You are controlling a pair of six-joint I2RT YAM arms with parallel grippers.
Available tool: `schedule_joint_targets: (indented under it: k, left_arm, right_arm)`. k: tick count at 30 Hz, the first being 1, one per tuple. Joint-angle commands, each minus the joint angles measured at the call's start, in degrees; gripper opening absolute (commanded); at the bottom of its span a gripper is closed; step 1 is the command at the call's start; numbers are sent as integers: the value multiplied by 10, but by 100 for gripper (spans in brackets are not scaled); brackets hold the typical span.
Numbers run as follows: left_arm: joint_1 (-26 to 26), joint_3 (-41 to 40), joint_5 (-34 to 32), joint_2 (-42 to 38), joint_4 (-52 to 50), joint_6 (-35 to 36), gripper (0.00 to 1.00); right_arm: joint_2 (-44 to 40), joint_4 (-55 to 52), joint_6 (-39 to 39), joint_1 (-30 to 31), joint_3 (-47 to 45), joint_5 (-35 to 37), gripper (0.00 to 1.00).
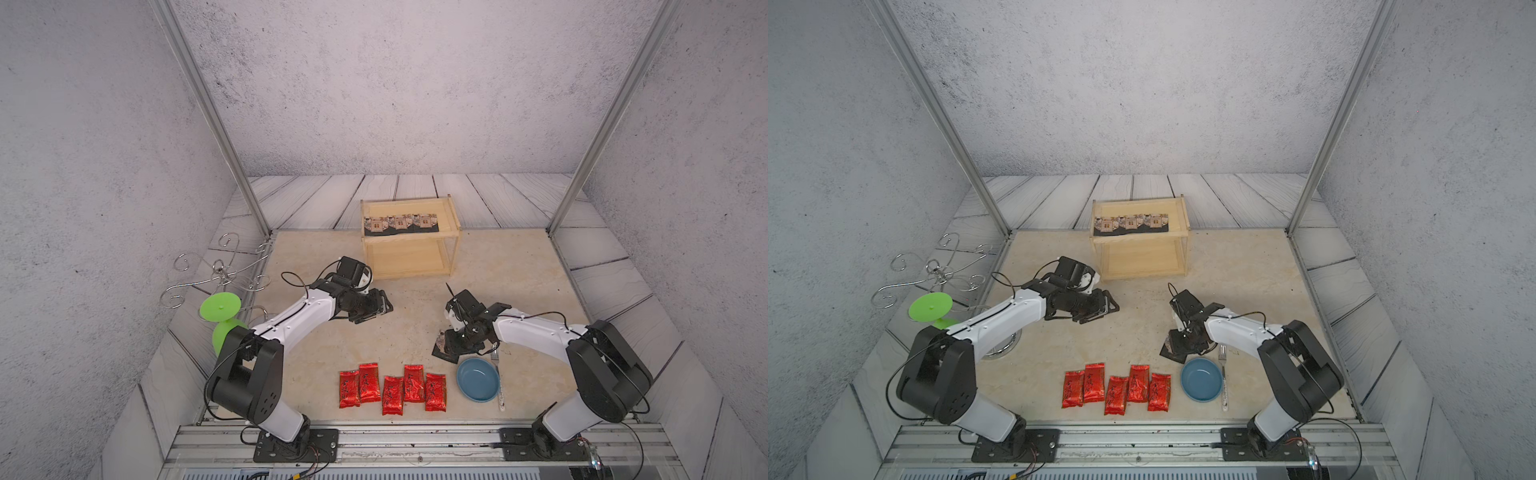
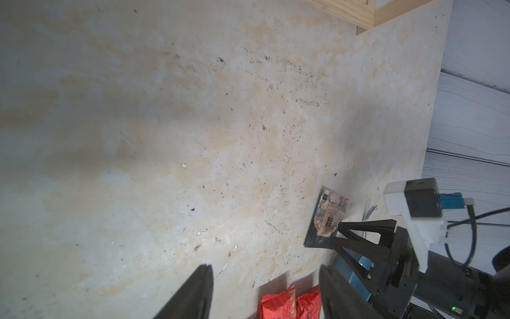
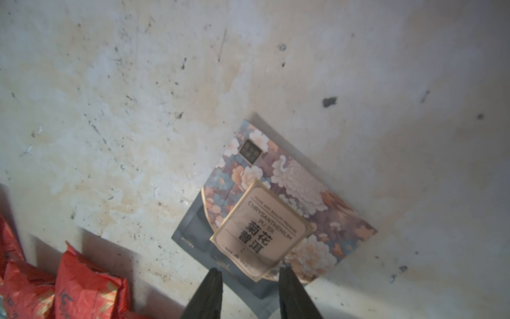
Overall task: Place the tea bags on the shelf by color
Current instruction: Move the tea bag to the center of the board.
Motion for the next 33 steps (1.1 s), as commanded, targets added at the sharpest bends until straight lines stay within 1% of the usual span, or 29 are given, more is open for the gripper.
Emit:
schedule_joint_targets:
  k: [1,6,12,19,23,27,30,33]
  left_arm:
    - [-2,-7,8,7,1,1,67]
    - [-1,-9,13,9,3,1,67]
    - [-1,-25,38,21,31,-11,66]
    - [-4,-30,53,55,50,-16,64]
    - [-23,11,53,96,32,-7,63]
    - [-40,39,61,133,33,-10,63]
    - [-48,50,68,154,38,-12,62]
    - [-54,60,79,174,44,-16,61]
  right_arm:
    - [14,5,10,2,13,22,39]
    - [36,23,13,3,19,18,39]
    - [60,55,9,3,31,2,38]
    - [100,71,-32,2,81,-6,38]
    - [80,70,-56,-4,107,-5,38]
    - [41,106,-41,-24,89,-28,38]
    - [36,144,-22,-40,65,-59,32]
    - [47,181,2,-70,51,-120,17]
